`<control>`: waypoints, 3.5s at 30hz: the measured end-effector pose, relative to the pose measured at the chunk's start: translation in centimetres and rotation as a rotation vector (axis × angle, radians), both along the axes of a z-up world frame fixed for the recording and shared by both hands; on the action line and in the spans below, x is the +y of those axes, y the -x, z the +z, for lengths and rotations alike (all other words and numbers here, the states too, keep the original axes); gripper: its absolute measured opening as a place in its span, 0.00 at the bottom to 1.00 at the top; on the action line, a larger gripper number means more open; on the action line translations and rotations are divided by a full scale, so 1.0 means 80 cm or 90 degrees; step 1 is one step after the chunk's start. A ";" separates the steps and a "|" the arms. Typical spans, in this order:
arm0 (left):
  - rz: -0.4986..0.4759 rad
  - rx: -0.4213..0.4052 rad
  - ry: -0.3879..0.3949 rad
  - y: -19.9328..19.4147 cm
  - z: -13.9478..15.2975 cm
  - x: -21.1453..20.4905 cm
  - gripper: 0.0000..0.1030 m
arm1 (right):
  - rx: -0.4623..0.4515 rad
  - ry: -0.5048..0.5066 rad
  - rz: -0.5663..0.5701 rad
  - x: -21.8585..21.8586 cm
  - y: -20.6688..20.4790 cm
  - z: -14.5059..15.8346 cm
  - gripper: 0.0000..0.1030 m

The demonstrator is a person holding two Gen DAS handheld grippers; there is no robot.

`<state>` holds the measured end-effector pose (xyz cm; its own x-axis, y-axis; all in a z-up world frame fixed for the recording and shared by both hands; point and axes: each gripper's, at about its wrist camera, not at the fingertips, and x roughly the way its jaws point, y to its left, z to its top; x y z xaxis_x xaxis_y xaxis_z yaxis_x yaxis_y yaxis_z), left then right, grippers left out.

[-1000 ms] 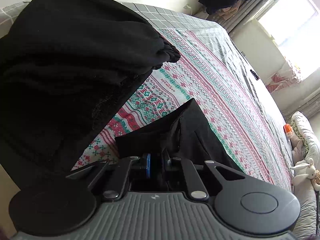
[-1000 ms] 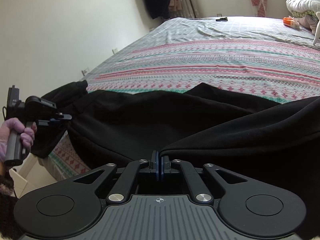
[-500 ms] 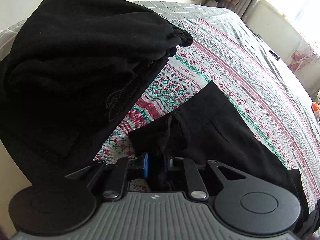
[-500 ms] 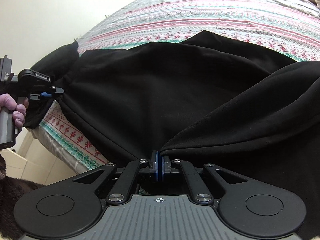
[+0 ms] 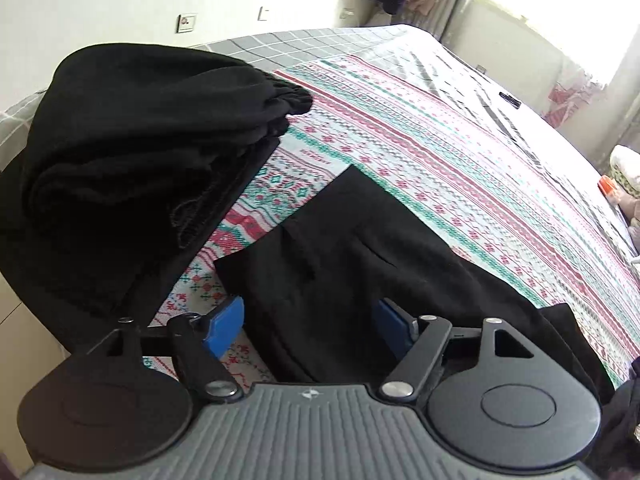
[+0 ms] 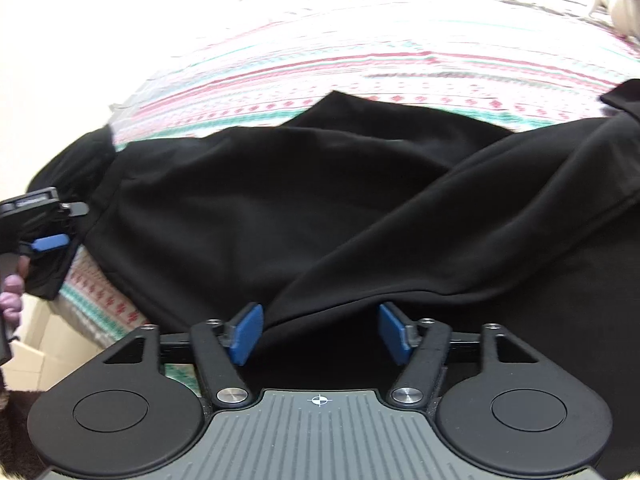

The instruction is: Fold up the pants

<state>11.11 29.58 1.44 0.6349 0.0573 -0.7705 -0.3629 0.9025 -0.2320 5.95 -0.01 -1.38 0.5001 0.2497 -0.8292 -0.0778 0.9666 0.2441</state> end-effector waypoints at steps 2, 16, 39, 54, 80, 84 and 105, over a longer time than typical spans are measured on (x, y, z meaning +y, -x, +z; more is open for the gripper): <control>-0.028 -0.003 -0.006 -0.005 0.009 -0.020 0.94 | 0.000 0.020 -0.021 -0.016 0.001 0.009 0.72; -0.240 -0.024 -0.064 -0.030 0.008 -0.210 1.00 | -0.032 0.147 -0.114 -0.176 -0.020 0.023 0.82; -0.595 -0.101 0.039 -0.028 -0.040 -0.492 0.96 | -0.177 0.240 -0.191 -0.329 -0.109 -0.039 0.67; -0.772 -0.173 -0.144 0.011 -0.086 -0.570 0.67 | -0.228 0.202 -0.240 -0.379 -0.143 -0.029 0.04; -0.865 -0.274 -0.168 0.124 -0.025 -0.562 0.18 | -0.185 -0.019 -0.466 -0.481 0.081 0.070 0.02; -0.928 -0.251 -0.186 0.164 -0.045 -0.559 0.18 | -0.112 0.022 -0.497 -0.474 0.112 0.043 0.01; -0.911 -0.216 -0.158 0.192 -0.087 -0.520 0.19 | -0.078 0.214 -0.361 -0.394 0.141 -0.025 0.44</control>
<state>-4.24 -12.00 -5.51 0.4075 -0.6488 -0.6426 0.8804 0.4661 0.0877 -5.35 -31.56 -3.35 0.5730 -0.3410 -0.7452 0.4562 0.8881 -0.0556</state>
